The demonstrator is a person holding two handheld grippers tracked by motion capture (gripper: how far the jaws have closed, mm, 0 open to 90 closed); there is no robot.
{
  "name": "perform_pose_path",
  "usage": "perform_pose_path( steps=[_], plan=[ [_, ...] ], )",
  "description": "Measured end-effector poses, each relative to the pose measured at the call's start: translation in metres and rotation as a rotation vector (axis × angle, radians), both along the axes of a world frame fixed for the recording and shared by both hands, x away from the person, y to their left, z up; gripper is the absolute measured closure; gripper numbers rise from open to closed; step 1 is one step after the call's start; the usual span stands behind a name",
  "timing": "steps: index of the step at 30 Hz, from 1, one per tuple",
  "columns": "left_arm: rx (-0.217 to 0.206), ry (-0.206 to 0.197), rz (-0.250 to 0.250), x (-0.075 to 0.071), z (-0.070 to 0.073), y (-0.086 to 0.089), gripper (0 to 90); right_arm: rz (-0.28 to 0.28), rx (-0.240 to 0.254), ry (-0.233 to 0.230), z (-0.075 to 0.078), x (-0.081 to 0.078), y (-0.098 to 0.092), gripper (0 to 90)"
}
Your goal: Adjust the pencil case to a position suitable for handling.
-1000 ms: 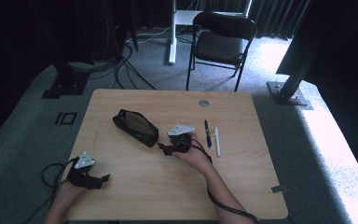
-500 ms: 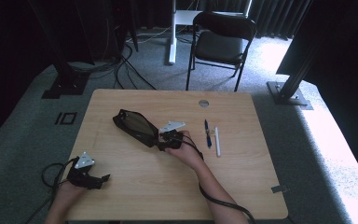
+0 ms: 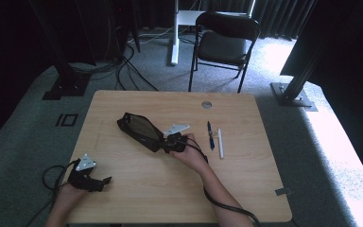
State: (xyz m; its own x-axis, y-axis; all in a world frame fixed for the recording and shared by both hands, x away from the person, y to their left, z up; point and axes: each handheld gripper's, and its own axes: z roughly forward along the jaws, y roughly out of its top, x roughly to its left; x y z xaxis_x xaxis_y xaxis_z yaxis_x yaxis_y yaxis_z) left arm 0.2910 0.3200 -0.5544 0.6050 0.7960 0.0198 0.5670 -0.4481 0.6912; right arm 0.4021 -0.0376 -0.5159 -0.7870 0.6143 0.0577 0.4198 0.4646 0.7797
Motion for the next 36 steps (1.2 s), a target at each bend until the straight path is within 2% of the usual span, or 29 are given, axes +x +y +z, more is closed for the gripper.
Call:
perform_pose_path(
  steps=[8,15,19,28,36],
  plan=[
    [0.0,0.0,0.0,0.0,0.0,0.0,1.6,-0.024,-0.029,-0.011,0.0,-0.019,-0.037,72.7],
    [0.0,0.0,0.0,0.0,0.0,0.0,1.6,-0.046,-0.038,0.003,0.0,-0.039,-0.065,72.7],
    [0.0,0.0,0.0,0.0,0.0,0.0,1.6,-0.072,-0.018,0.014,-0.002,-0.05,-0.078,72.7],
    [0.0,0.0,0.0,0.0,0.0,0.0,1.6,-0.117,-0.021,0.017,-0.003,-0.076,-0.106,72.8],
    [0.0,0.0,0.0,0.0,0.0,0.0,1.6,-0.13,-0.028,0.013,-0.004,-0.098,-0.124,72.8]
  ],
)
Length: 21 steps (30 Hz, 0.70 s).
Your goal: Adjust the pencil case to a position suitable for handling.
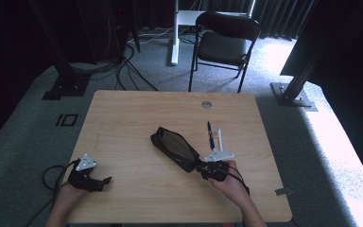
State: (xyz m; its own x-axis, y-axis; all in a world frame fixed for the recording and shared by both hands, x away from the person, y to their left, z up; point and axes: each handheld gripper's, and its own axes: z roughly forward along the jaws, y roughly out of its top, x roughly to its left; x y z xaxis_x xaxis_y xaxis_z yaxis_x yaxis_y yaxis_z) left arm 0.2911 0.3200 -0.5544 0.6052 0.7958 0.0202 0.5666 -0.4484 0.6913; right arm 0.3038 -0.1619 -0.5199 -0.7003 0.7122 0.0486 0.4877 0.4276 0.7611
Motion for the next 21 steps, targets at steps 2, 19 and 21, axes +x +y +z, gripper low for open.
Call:
perform_pose_path(
  steps=[2,19,21],
  plan=[
    [0.0,0.0,0.0,0.0,0.0,0.0,1.6,-0.01,-0.008,-0.008,-0.001,-0.006,-0.005,72.8],
    [-0.001,0.0,0.002,0.0,0.0,0.0,1.6,-0.096,0.02,0.003,-0.004,-0.046,-0.042,72.0],
    [-0.001,0.0,0.002,0.0,0.0,0.0,1.6,-0.097,0.031,0.014,-0.004,-0.048,-0.044,67.0]
  ],
)
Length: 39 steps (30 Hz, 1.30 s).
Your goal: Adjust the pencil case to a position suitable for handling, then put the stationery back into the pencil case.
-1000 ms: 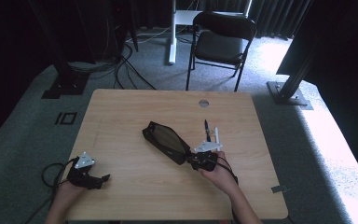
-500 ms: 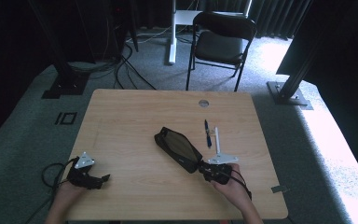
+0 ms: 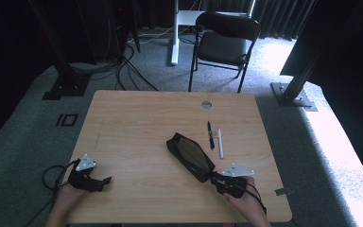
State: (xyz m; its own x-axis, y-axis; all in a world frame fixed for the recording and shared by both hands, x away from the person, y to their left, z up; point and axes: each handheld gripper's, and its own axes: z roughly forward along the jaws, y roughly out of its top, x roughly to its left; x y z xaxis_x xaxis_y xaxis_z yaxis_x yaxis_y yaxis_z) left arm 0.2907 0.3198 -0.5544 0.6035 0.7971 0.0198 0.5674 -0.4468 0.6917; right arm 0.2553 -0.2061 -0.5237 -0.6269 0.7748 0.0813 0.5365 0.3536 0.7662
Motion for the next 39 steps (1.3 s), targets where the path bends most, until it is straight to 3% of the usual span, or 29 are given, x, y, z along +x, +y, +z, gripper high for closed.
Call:
perform_pose_path(
  steps=[5,11,20,24,30,33,39],
  plan=[
    [0.0,0.0,0.0,0.0,0.0,0.0,1.6,-0.007,0.03,-0.009,0.009,-0.004,-0.011,61.0],
    [0.0,0.0,0.0,0.0,0.0,0.0,1.6,-0.098,0.033,-0.041,0.018,0.008,-0.032,58.3],
    [0.0,0.001,0.0,0.0,0.0,0.0,1.6,-0.256,0.011,-0.059,0.007,0.065,-0.044,54.3],
    [0.0,0.001,0.0,0.0,0.0,0.0,1.6,-0.304,0.033,-0.041,0.001,0.092,-0.044,56.0],
    [0.0,0.0,0.0,0.0,0.0,0.0,1.6,-0.333,0.018,-0.005,-0.007,0.127,-0.033,56.6],
    [0.0,0.001,0.0,0.0,0.0,0.0,1.6,-0.338,-0.011,0.02,-0.014,0.141,-0.028,57.2],
    [0.0,0.001,0.0,0.0,0.0,0.0,1.6,-0.36,-0.067,0.055,-0.022,0.152,-0.024,60.6]
  ],
)
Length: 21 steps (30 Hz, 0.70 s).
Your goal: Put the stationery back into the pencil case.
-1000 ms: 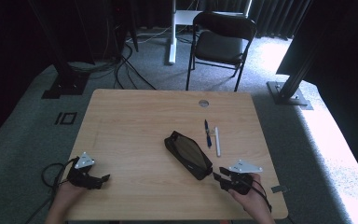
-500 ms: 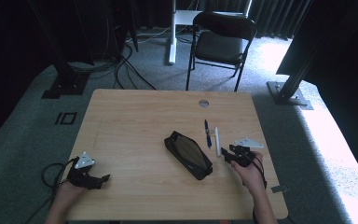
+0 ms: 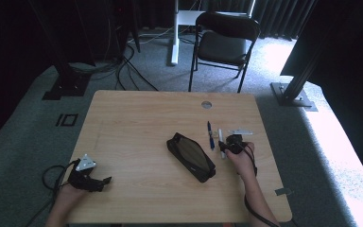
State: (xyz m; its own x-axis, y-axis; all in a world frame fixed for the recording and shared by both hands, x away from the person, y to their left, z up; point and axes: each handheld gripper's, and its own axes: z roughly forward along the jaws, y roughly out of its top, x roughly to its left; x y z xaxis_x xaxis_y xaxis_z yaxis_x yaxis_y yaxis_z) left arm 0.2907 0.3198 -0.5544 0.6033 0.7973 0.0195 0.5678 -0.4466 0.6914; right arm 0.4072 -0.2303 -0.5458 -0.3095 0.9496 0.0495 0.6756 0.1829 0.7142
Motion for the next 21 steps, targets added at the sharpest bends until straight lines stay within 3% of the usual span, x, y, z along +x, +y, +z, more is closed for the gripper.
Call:
perform_pose_path(
  steps=[7,11,14,15,21],
  plan=[
    [0.0,0.0,0.0,0.0,0.0,0.0,1.6,-0.073,-0.051,0.019,0.001,0.008,-0.009,78.2],
    [0.0,0.0,0.0,0.0,0.0,0.0,1.6,-0.088,-0.009,0.044,0.004,0.01,-0.015,78.3],
    [0.0,0.0,0.0,0.0,0.0,0.0,1.6,-0.102,0.019,0.019,0.013,0.006,-0.02,78.3],
    [0.0,0.0,0.0,0.0,0.0,0.0,1.6,-0.099,0.056,0.001,0.019,0.004,-0.021,78.3],
    [0.0,0.0,0.0,0.0,0.0,0.0,1.6,-0.034,0.094,-0.061,0.051,-0.009,-0.013,78.3]
  ],
)
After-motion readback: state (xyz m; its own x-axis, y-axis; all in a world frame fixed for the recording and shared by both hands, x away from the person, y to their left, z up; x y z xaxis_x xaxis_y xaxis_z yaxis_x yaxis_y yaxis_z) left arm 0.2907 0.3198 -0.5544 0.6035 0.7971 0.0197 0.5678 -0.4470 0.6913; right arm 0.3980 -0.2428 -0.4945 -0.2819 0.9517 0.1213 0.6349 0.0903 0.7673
